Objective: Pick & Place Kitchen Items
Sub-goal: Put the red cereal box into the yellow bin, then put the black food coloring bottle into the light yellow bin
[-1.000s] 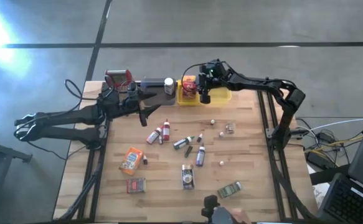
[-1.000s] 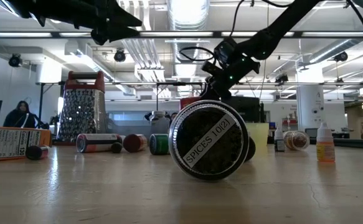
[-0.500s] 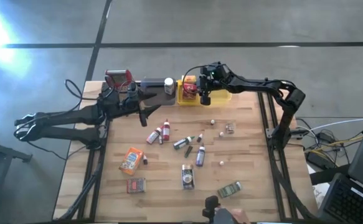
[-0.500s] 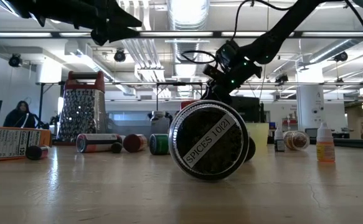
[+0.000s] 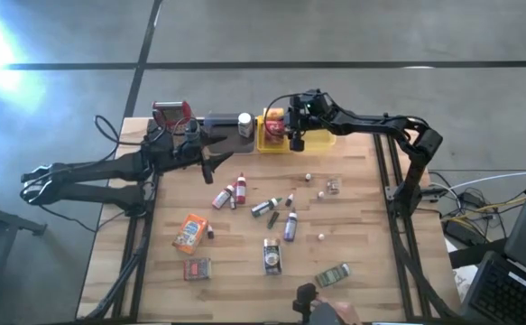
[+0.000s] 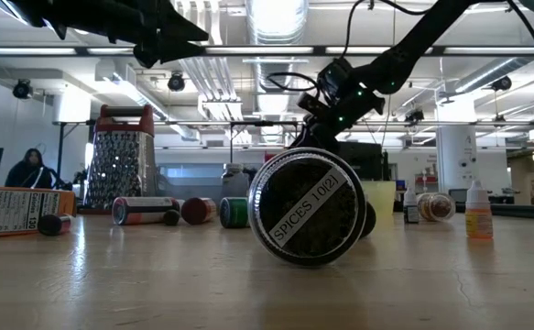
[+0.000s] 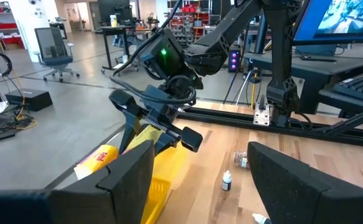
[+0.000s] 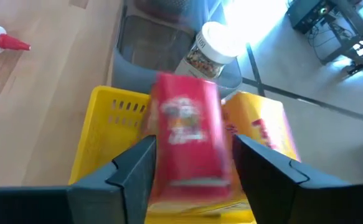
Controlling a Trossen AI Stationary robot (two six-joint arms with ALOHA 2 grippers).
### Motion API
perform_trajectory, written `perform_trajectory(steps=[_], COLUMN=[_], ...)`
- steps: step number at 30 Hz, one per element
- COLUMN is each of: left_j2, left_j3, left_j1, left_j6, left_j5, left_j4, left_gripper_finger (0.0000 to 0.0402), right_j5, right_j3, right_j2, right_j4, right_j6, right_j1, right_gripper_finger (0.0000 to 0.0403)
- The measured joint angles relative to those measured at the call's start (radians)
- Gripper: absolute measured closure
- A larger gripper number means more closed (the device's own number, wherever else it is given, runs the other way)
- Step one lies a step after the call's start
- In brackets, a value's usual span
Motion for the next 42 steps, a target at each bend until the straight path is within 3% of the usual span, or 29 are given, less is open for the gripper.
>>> perform_trajectory(steps=[11,17,29,42], left_j2=[0.000,0.000,0.000,0.000], left_j3=[0.000,0.000,0.000,0.000], left_j1=[0.000,0.000,0.000,0.000], left_j6=[0.000,0.001,0.001,-0.017], left_j5=[0.000,0.000,0.000,0.000], left_j4=[-0.003,-0.007,-0.009,-0.031], left_gripper_finger=[0.0138,0.0138,0.0138,0.0138], right_j5=[0.001,-0.004,-0.003,-0.003], right_j3=[0.001,0.001,0.001,0.001], right_j2=[-0.025,-0.102,-0.260,-0.442], right_j4=[0.013,0.017,-0.027,-0.297], right_j6=[0.010,0.147,0.305,0.380], right_j1=[0.004,0.011,0.014,0.042], right_gripper_finger=[0.0155,0.0160,0.0249,0.0367])
